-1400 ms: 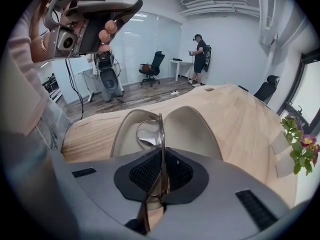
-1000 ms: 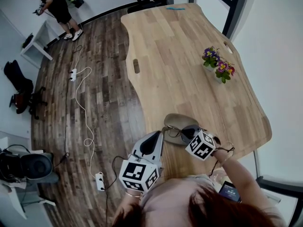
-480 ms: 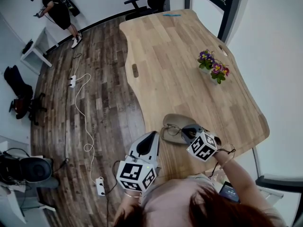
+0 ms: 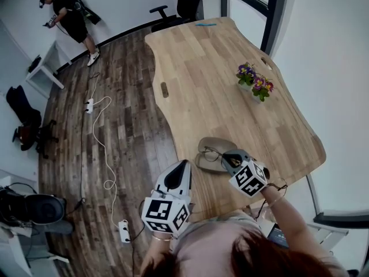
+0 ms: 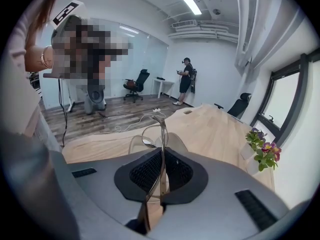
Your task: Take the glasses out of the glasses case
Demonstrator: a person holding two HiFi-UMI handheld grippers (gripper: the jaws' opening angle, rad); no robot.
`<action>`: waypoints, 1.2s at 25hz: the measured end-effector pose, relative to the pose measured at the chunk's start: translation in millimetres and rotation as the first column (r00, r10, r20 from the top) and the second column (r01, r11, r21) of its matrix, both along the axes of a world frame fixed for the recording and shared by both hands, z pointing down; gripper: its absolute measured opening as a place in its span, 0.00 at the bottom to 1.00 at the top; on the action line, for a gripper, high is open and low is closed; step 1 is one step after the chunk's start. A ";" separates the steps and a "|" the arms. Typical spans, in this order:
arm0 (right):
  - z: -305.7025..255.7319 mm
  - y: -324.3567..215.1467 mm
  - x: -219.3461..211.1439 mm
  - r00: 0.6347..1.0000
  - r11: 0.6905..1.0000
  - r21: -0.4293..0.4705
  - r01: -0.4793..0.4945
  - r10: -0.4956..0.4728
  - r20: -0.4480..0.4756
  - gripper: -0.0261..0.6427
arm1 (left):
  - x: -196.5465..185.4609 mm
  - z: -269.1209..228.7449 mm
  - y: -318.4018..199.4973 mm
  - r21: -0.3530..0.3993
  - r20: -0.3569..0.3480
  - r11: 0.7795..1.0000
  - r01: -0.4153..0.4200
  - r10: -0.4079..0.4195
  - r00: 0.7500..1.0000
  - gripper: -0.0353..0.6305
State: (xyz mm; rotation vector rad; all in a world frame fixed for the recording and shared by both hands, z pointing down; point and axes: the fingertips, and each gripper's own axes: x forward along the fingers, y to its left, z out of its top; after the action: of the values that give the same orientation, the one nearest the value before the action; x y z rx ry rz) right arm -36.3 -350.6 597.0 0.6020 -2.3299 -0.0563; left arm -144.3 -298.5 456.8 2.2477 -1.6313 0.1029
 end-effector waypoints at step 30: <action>-125.9 82.8 33.2 0.898 0.940 0.122 -0.317 0.257 0.357 0.06 | 15.3 -58.2 84.1 0.138 0.003 0.990 -0.002 0.002 1.000 0.06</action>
State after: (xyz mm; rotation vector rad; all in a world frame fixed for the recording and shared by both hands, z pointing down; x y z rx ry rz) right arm -3.1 -267.8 471.0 1.1199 -2.5506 -0.0246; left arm -129.0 -214.4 398.6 2.3512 -1.6850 -0.0069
